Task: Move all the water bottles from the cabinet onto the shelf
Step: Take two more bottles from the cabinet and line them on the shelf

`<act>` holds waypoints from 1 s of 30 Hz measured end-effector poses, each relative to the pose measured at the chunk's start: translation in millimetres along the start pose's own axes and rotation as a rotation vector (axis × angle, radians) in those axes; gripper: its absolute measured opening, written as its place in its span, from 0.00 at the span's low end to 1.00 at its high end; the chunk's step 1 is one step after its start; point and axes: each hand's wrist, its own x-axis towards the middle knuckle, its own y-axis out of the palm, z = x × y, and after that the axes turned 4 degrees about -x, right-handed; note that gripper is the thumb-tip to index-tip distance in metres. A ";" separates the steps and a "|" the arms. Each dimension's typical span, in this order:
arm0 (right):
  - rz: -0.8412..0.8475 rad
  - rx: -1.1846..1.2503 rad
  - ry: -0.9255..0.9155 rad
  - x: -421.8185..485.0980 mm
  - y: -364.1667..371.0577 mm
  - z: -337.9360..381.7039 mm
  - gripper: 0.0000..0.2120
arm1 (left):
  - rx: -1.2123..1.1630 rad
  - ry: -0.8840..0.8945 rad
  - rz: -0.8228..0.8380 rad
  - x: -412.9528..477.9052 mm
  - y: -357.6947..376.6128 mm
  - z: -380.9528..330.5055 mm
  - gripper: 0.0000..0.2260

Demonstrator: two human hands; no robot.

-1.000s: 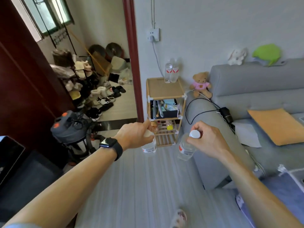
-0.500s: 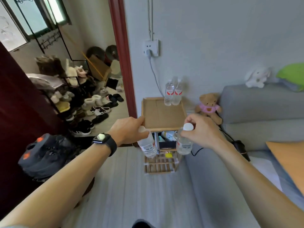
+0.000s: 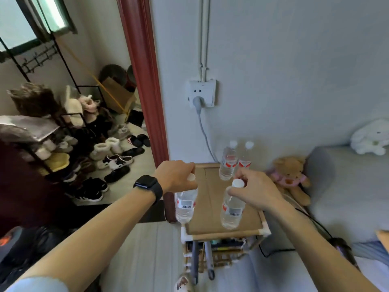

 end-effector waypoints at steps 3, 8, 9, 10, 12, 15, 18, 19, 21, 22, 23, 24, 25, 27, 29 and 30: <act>0.000 -0.028 0.035 41.1 11.8 -1.2 0.12 | 0.018 0.038 -0.007 43.2 1.1 15.6 0.13; -0.010 -0.081 0.040 103.4 32.9 -2.8 0.12 | -0.035 0.064 0.003 98.2 11.7 41.4 0.13; -0.022 -0.090 0.038 115.0 36.3 -1.4 0.12 | -0.059 0.049 -0.001 107.6 10.5 46.4 0.14; -0.031 -0.096 0.038 125.6 39.5 0.2 0.13 | -0.083 0.033 -0.003 116.1 9.0 50.3 0.14; -0.049 -0.095 0.044 142.8 44.3 3.3 0.14 | -0.123 0.019 -0.001 130.1 9.0 54.1 0.15; -0.044 -0.103 0.053 160.5 48.4 4.1 0.15 | -0.121 0.050 0.060 144.1 16.1 51.6 0.15; -0.022 -0.141 0.032 174.1 52.3 3.0 0.16 | -0.168 0.035 0.068 152.2 25.8 48.4 0.14; -0.021 -0.159 0.017 177.5 52.5 2.7 0.17 | -0.203 0.014 0.064 154.3 27.6 47.0 0.14; -0.008 -0.190 -0.020 183.2 51.8 0.3 0.18 | -0.245 -0.004 0.062 157.4 30.3 45.5 0.13; 0.007 -0.196 -0.033 185.4 50.4 -1.9 0.18 | -0.257 -0.010 0.062 158.2 31.6 45.6 0.13; 0.030 -0.206 -0.045 187.5 47.7 -4.4 0.18 | -0.269 -0.025 0.058 158.4 32.6 45.8 0.13; 0.054 -0.221 -0.064 189.8 45.4 -7.6 0.19 | -0.282 -0.047 0.051 158.3 33.6 46.2 0.13; 0.078 -0.236 -0.082 191.5 43.0 -10.8 0.18 | -0.293 -0.071 0.040 158.2 35.5 46.4 0.13; 0.102 -0.260 -0.121 195.4 38.9 -15.8 0.18 | -0.319 -0.114 0.001 157.0 41.4 44.2 0.13; 0.096 -0.284 -0.152 199.4 35.4 -16.8 0.18 | -0.365 -0.147 -0.041 155.7 47.3 38.7 0.14; 0.089 -0.305 -0.168 201.3 34.8 -16.7 0.17 | -0.396 -0.153 -0.062 156.0 50.0 36.1 0.13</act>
